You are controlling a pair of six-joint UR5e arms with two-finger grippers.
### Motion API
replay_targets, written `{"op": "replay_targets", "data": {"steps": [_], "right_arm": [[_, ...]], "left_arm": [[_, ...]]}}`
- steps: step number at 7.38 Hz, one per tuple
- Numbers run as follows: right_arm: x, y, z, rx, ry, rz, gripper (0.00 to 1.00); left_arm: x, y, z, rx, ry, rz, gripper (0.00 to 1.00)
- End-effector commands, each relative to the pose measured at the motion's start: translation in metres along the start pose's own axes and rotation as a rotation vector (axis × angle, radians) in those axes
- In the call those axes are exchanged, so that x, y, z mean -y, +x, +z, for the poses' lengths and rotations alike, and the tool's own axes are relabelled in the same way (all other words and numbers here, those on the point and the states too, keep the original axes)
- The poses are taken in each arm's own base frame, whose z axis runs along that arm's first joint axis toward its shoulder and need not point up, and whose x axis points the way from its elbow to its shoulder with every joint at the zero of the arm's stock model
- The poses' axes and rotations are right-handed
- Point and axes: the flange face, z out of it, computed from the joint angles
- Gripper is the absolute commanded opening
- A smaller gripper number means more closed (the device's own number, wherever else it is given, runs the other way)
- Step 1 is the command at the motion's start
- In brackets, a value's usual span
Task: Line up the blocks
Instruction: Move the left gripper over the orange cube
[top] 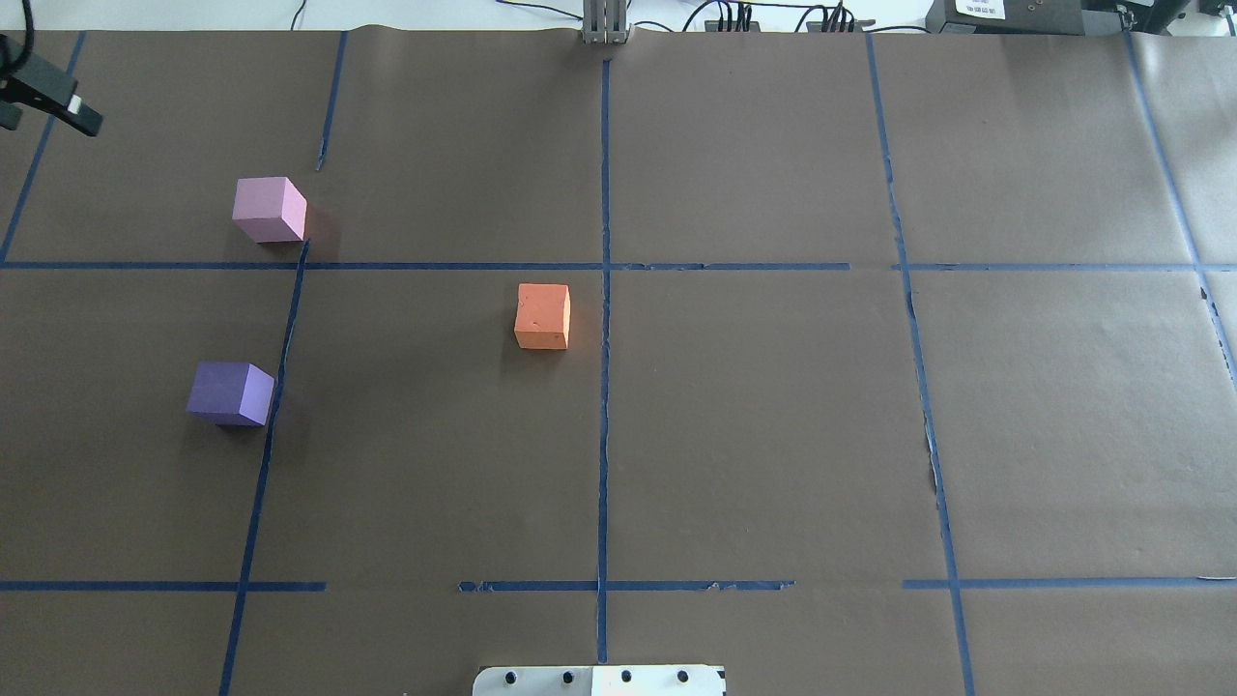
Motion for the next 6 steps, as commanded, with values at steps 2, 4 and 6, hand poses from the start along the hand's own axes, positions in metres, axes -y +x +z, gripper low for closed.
{"op": "replay_targets", "data": {"steps": [2, 4, 6], "right_arm": [[0.000, 0.000, 0.000, -0.001, -0.001, -0.001, 1.00], [0.000, 0.001, 0.000, 0.000, -0.001, 0.002, 1.00], [0.000, 0.001, 0.000, -0.001, -0.001, 0.002, 1.00]], "left_arm": [[-0.010, 0.163, 0.076, -0.001, -0.027, 0.067, 1.00], [-0.021, 0.183, 0.093, -0.021, -0.048, 0.063, 1.00], [-0.024, 0.251, 0.138, 0.006, -0.055, -0.063, 1.00]]}}
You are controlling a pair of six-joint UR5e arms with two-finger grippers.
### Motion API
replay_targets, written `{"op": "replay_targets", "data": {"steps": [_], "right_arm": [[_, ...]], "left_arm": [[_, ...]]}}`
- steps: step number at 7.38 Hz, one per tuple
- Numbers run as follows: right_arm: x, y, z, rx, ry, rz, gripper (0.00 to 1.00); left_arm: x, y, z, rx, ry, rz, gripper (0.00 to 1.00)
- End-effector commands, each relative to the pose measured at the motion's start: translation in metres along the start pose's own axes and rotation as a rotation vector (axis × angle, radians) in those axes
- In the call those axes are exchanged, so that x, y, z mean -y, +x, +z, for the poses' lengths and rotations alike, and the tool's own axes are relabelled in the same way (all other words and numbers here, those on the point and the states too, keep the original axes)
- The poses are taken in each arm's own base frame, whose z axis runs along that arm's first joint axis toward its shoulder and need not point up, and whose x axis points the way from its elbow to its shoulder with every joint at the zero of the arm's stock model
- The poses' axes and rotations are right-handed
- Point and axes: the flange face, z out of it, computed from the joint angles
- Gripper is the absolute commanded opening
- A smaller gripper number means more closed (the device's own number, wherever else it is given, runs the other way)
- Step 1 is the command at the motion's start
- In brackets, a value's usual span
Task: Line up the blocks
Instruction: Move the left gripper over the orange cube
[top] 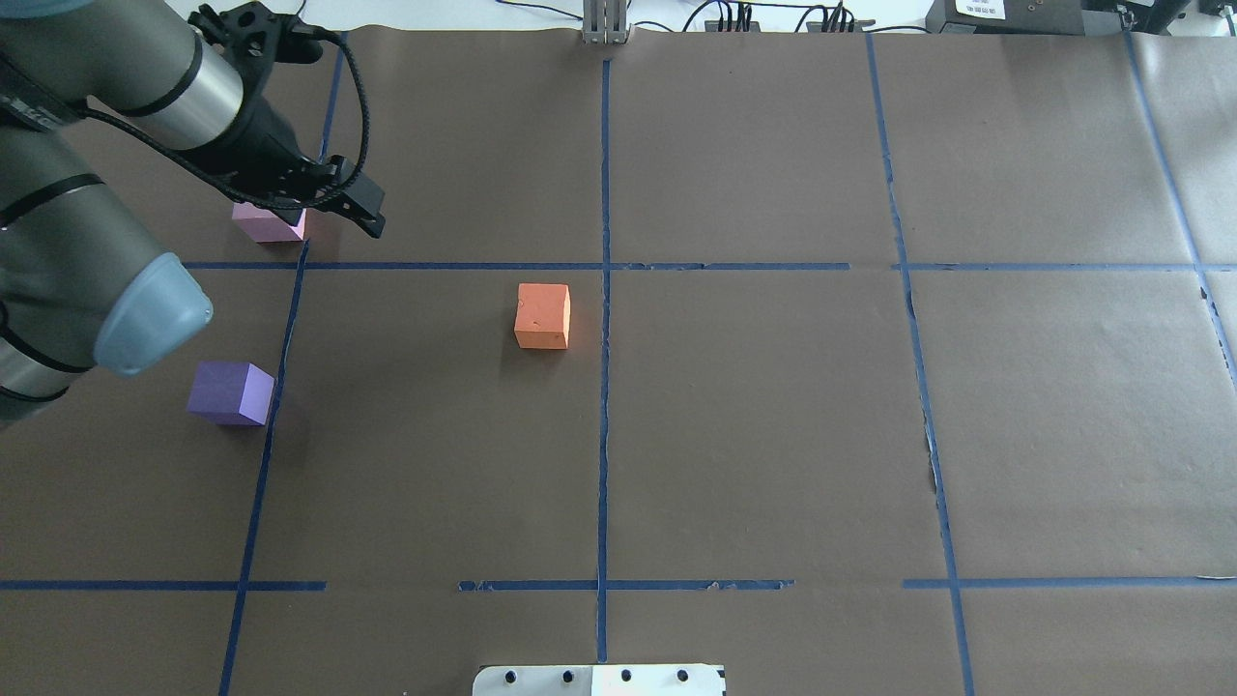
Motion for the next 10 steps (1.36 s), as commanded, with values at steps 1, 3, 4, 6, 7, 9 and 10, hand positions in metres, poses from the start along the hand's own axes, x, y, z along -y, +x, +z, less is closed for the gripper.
{"op": "replay_targets", "data": {"steps": [1, 3, 4, 6, 7, 9, 10], "right_arm": [[0.000, 0.000, 0.000, -0.001, 0.000, 0.000, 1.00], [0.001, -0.001, -0.001, 0.000, 0.001, -0.001, 1.00], [0.001, -0.001, -0.001, -0.001, 0.002, -0.001, 1.00], [0.001, -0.001, -0.001, 0.000, 0.001, -0.001, 1.00], [0.000, 0.000, 0.000, -0.001, 0.000, 0.000, 1.00], [0.000, 0.000, 0.000, 0.000, 0.000, 0.000, 1.00], [0.001, -0.001, -0.001, -0.001, 0.002, -0.001, 1.00]], "left_arm": [[-0.020, 0.075, 0.067, 0.070, 0.016, -0.073, 1.00], [-0.006, 0.104, 0.088, 0.082, 0.002, -0.197, 1.00], [0.006, 0.116, 0.098, 0.093, -0.007, -0.212, 1.00], [0.021, 0.149, 0.139, 0.154, -0.004, -0.227, 1.00], [0.015, 0.153, 0.147, 0.159, -0.005, -0.217, 1.00], [0.015, 0.154, 0.155, 0.169, -0.013, -0.218, 1.00], [0.013, 0.156, 0.166, 0.178, -0.010, -0.211, 1.00]]}}
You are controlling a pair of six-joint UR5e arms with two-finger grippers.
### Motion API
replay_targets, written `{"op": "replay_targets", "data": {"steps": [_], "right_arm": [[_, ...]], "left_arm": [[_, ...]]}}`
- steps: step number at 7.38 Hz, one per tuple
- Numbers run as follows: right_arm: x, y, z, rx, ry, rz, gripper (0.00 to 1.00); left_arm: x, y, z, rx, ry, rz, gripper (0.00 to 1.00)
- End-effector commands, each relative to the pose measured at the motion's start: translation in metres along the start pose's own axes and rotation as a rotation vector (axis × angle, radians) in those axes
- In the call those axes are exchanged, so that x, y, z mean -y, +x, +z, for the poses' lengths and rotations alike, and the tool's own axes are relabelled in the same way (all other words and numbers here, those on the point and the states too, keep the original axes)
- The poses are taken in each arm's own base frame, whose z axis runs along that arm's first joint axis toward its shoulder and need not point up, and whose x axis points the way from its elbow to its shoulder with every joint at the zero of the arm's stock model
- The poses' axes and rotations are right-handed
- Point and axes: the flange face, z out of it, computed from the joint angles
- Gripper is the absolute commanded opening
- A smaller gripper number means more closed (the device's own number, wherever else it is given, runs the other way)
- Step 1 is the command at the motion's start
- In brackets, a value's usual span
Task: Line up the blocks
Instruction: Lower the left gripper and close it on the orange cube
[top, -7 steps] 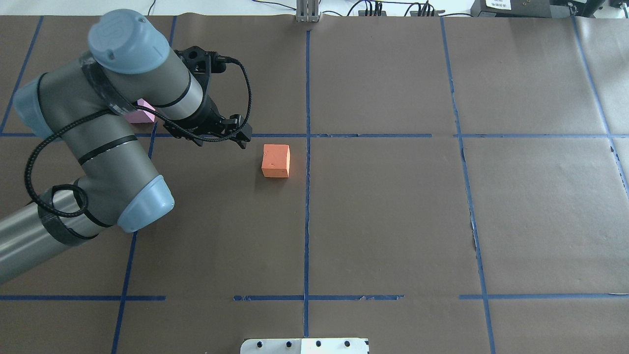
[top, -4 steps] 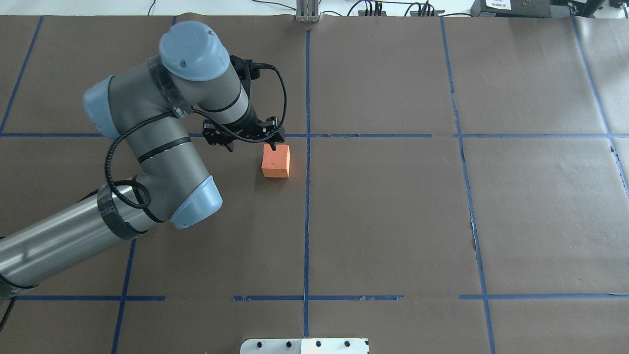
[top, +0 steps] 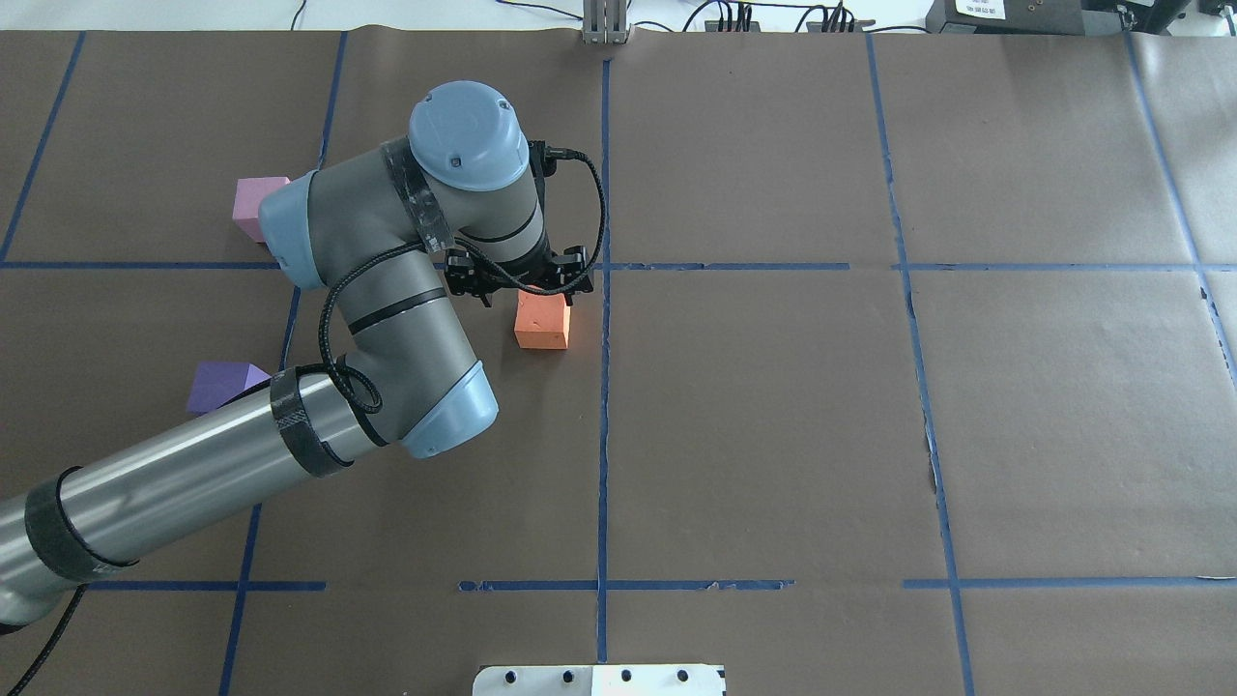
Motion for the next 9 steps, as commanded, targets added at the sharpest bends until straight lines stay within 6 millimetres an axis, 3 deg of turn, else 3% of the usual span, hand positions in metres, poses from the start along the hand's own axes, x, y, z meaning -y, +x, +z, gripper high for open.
{"op": "replay_targets", "data": {"steps": [1, 5, 9], "right_arm": [[0.000, -0.001, 0.000, -0.001, 0.000, -0.001, 1.00], [0.000, 0.000, 0.000, -0.001, 0.001, 0.000, 1.00], [0.000, -0.001, 0.000, 0.001, 0.000, -0.001, 1.00]], "left_arm": [[0.000, 0.002, 0.018, 0.015, 0.032, 0.010, 1.00], [-0.006, 0.007, 0.038, 0.003, 0.026, 0.015, 1.00], [0.005, 0.010, 0.056, 0.022, 0.041, 0.012, 1.00]]}}
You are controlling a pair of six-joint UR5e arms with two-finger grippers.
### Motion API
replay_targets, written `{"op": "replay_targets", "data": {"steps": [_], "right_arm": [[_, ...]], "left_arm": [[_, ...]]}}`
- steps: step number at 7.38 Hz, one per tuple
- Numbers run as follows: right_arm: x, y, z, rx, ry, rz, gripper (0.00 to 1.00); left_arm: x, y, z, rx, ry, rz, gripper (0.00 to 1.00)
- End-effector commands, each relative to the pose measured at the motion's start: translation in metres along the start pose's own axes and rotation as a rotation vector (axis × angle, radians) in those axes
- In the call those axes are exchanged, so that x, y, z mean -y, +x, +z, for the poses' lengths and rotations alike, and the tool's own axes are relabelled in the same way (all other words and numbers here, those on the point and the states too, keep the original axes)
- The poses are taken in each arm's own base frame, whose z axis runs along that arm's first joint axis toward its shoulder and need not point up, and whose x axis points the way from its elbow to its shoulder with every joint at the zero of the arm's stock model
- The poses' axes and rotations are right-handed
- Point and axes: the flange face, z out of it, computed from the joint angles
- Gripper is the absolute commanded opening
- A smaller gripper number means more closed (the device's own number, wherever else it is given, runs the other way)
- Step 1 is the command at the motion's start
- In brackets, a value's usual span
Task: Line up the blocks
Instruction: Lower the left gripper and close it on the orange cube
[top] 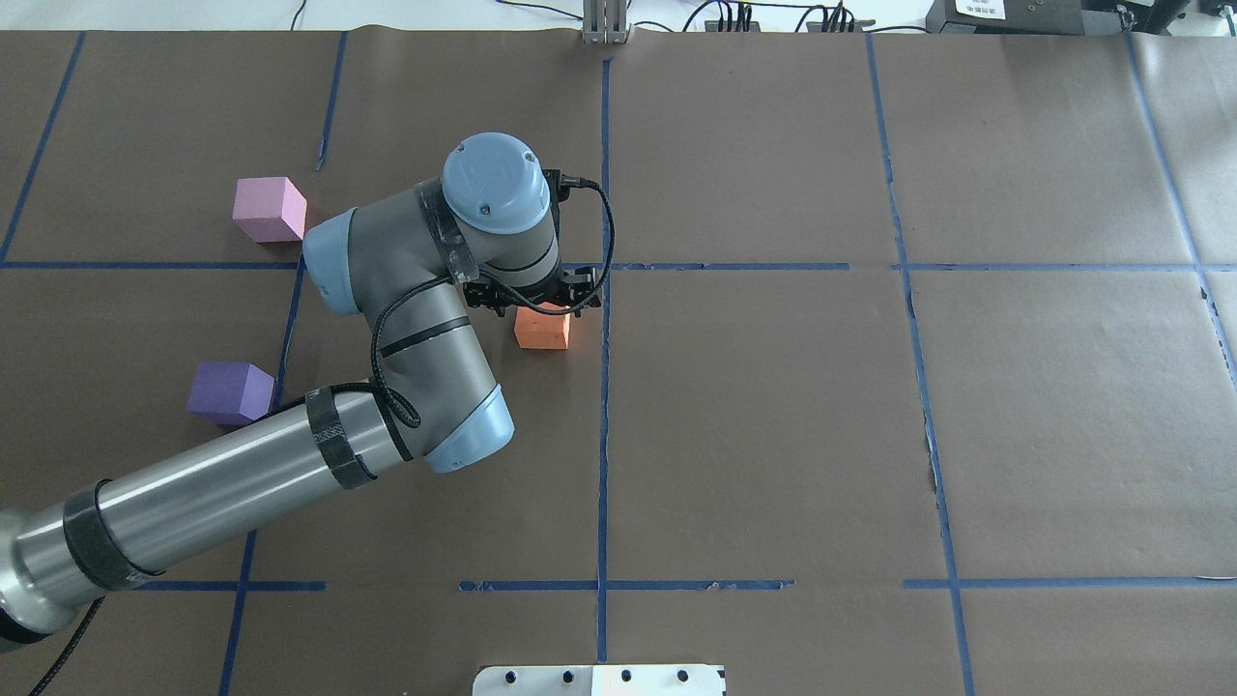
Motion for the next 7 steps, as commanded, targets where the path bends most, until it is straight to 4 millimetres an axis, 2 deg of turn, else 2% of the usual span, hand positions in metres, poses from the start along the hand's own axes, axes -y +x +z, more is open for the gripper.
{"op": "replay_targets", "data": {"steps": [1, 2, 3, 4, 5, 6, 7], "right_arm": [[0.001, 0.000, -0.001, 0.001, 0.001, 0.000, 1.00], [0.001, 0.000, -0.001, -0.001, 0.002, 0.000, 1.00], [0.000, 0.000, 0.000, 0.000, 0.000, 0.001, 1.00], [0.001, 0.000, -0.001, -0.001, 0.002, 0.000, 1.00], [0.000, 0.000, 0.000, 0.000, 0.000, 0.001, 1.00], [0.001, 0.000, -0.001, -0.001, 0.002, 0.000, 1.00], [0.001, -0.001, 0.000, -0.001, 0.000, -0.001, 1.00]], "left_arm": [[0.004, 0.003, 0.007, 0.003, 0.001, -0.001, 1.00], [-0.001, 0.005, 0.010, 0.004, -0.005, 0.003, 0.91], [-0.001, 0.003, 0.011, 0.006, -0.006, 0.006, 0.58], [-0.002, 0.001, 0.012, 0.006, -0.006, 0.011, 0.32], [-0.002, 0.004, -0.002, -0.009, 0.006, 0.018, 0.07], [0.007, -0.001, -0.047, -0.029, 0.037, 0.008, 0.00], [0.005, -0.008, -0.099, -0.021, 0.049, 0.052, 0.00]]}}
